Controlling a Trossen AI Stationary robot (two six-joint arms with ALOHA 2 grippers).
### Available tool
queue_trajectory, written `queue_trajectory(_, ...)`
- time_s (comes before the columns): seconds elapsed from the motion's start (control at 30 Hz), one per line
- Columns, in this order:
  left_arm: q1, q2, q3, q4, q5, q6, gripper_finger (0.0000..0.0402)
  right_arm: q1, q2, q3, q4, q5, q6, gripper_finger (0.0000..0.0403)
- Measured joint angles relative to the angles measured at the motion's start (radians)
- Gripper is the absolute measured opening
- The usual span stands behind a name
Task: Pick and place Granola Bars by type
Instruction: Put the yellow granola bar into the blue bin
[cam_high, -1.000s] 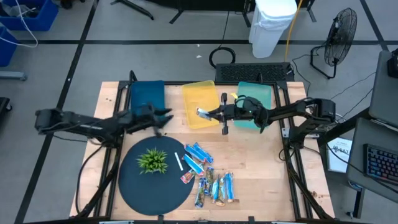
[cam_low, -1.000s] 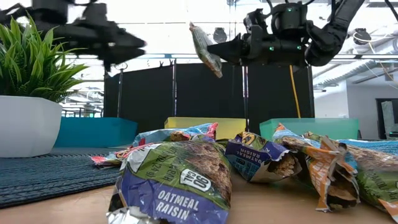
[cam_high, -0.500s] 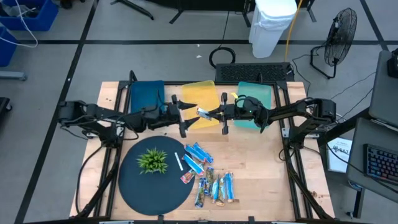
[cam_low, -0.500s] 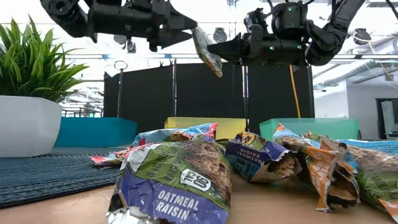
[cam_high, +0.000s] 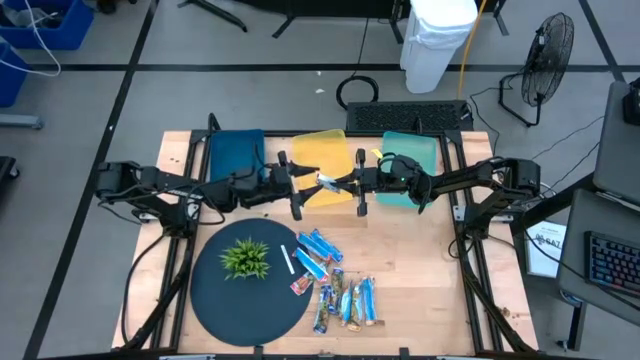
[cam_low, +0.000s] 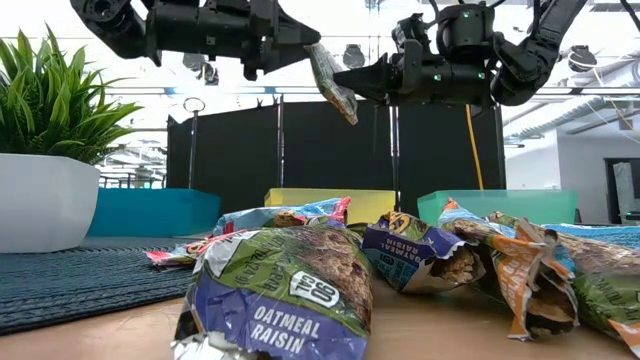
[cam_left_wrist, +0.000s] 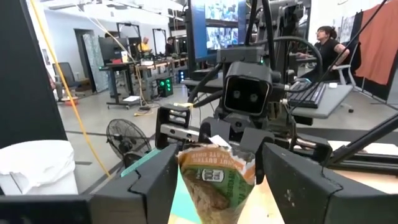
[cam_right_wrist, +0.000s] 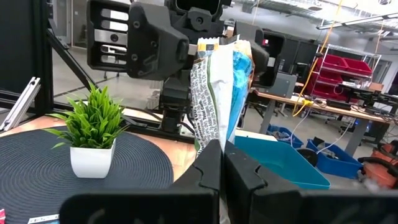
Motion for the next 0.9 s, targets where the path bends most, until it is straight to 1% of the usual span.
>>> queue_trajectory(0.1, 0.0, 0.0, 0.0, -0.001, 0.0, -0.025, 0.021, 0.0, 0.0, 0.0, 0.0, 0.0, 0.0, 0.0)
queue_trajectory(0.2, 0.0, 0.0, 0.0, -0.001, 0.0, -0.044, 0.0176, 0.0, 0.0, 0.0, 0.0, 0.0, 0.0, 0.0)
queue_trajectory(0.3, 0.001, 0.0, 0.0, -0.006, 0.001, -0.045, 0.0123, 0.0, 0.0, 0.0, 0.0, 0.0, 0.0, 0.0)
queue_trajectory(0.43, 0.001, 0.0, 0.0, -0.018, 0.039, -0.014, 0.0029, 0.0, 0.0, 0.0, 0.0, 0.0, 0.0, 0.0)
queue_trajectory(0.47, 0.001, 0.0, 0.0, -0.017, 0.05, -0.006, 0.0018, 0.0, 0.0, 0.0, 0.0, 0.0, 0.0, 0.0)
queue_trajectory(0.6, 0.0, 0.0, 0.0, -0.013, 0.053, 0.013, 0.0014, 0.001, 0.0, 0.0, 0.001, 0.002, 0.034, 0.0001)
queue_trajectory(0.67, 0.0, 0.0, 0.0, -0.014, 0.054, 0.023, 0.0008, 0.0, 0.0, 0.0, -0.007, 0.001, 0.036, 0.0011)
queue_trajectory(0.77, 0.0, -0.001, 0.0, -0.012, 0.053, 0.034, 0.0007, 0.001, -0.001, 0.0, -0.036, 0.001, 0.016, 0.0046)
queue_trajectory(0.9, 0.0, -0.02, -0.001, -0.034, 0.048, 0.037, 0.0005, 0.0, -0.001, 0.0, -0.054, 0.001, 0.007, 0.0116)
